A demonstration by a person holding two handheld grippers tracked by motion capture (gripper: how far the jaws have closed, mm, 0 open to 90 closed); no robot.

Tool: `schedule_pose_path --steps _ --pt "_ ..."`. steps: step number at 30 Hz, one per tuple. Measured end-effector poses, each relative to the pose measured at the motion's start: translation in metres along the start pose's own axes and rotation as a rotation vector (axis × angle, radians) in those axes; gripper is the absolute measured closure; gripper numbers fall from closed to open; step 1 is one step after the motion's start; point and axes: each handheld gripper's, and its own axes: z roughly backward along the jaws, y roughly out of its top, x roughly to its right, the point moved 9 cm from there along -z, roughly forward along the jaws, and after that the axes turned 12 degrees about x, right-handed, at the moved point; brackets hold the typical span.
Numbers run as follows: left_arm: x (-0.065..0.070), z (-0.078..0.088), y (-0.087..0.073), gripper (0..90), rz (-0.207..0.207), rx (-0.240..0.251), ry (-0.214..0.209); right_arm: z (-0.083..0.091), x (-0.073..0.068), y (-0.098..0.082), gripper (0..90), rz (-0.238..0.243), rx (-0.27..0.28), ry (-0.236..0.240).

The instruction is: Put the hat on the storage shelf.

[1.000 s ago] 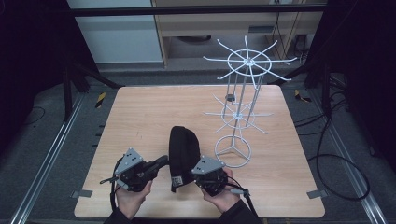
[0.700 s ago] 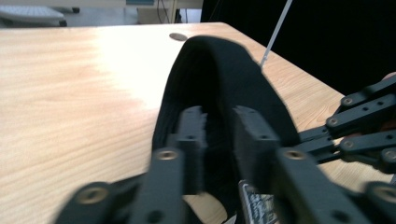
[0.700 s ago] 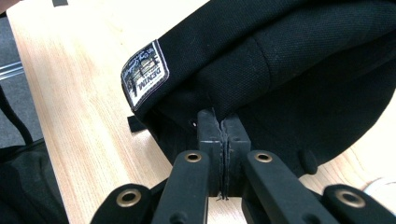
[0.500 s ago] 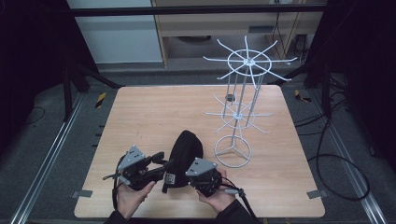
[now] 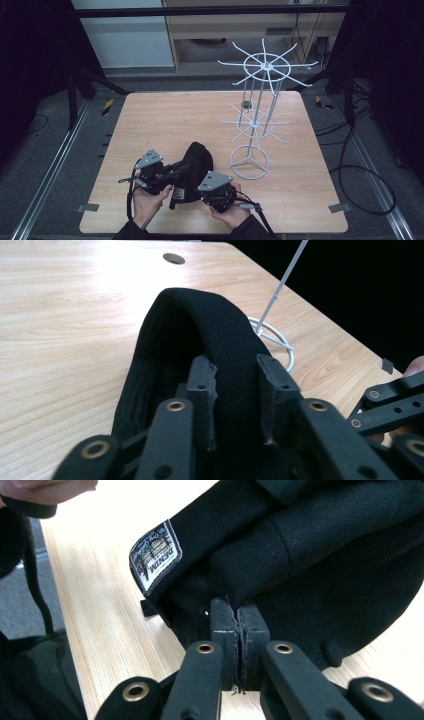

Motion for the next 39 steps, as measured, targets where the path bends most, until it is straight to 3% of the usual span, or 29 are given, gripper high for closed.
schedule_pose_path --steps 7,8,9,14,18,19,20,23,24,26,27,29,30,31,33,35,38,39 --pt "0.002 0.009 0.01 79.9 -0.009 0.045 -0.007 0.003 0.002 0.002 72.3 -0.056 0.056 0.018" --pt "0.003 0.01 0.012 80.2 -0.012 0.054 -0.006 0.006 0.004 0.006 64.4 -0.077 0.087 0.018" --pt "0.004 0.012 0.015 80.2 -0.013 0.067 -0.006 0.006 0.004 0.006 64.4 -0.077 0.087 0.018" --pt "0.007 0.023 0.035 80.5 -0.024 0.145 -0.003 0.022 0.008 0.016 42.8 -0.101 0.189 0.019" --pt "0.006 0.035 0.055 80.5 -0.009 0.223 -0.005 0.027 0.009 0.012 35.8 -0.098 0.204 0.01" --pt "0.006 0.035 0.055 80.5 -0.009 0.223 -0.005 0.027 0.009 0.012 35.8 -0.098 0.204 0.01" --pt "0.007 0.038 0.063 80.6 0.002 0.258 -0.012 0.024 0.013 0.008 32.9 -0.122 0.196 -0.004" --pt "0.011 0.038 0.068 80.6 0.007 0.28 -0.018 0.019 0.016 0.005 31.4 -0.154 0.2 -0.005" --pt "0.015 0.037 0.071 80.6 0.005 0.291 -0.027 0.013 0.017 0.002 31.4 -0.181 0.208 0.0" --pt "0.021 0.034 0.073 80.6 0.001 0.301 -0.039 0.01 0.018 0.002 32.1 -0.191 0.218 0.0" --pt "0.025 0.032 0.073 80.6 -0.002 0.301 -0.045 0.007 0.019 0.005 35.2 -0.214 0.249 0.004" --pt "0.031 0.028 0.072 80.5 -0.016 0.296 -0.054 0.006 0.02 0.006 38.9 -0.22 0.265 -0.002" --pt "0.035 0.026 0.07 80.5 -0.041 0.287 -0.056 0.008 0.024 0.008 59.7 -0.244 0.292 -0.012" --pt "0.035 0.026 0.07 80.5 -0.041 0.287 -0.056 0.008 0.024 0.008 59.7 -0.244 0.292 -0.012" --pt "0.036 0.025 0.069 80.5 -0.048 0.285 -0.054 0.012 0.028 0.007 80.9 -0.259 0.303 -0.021" --pt "0.033 0.026 0.068 80.3 -0.066 0.28 -0.037 0.016 0.031 0.006 88.4 -0.263 0.306 -0.026" --pt "0.024 0.028 0.061 79.9 -0.104 0.266 0.0 0.021 0.032 0.006 89.0 -0.225 0.268 -0.041" --pt "0.02 0.029 0.058 79.6 -0.104 0.257 0.009 0.022 0.03 0.008 88.9 -0.182 0.233 -0.058"
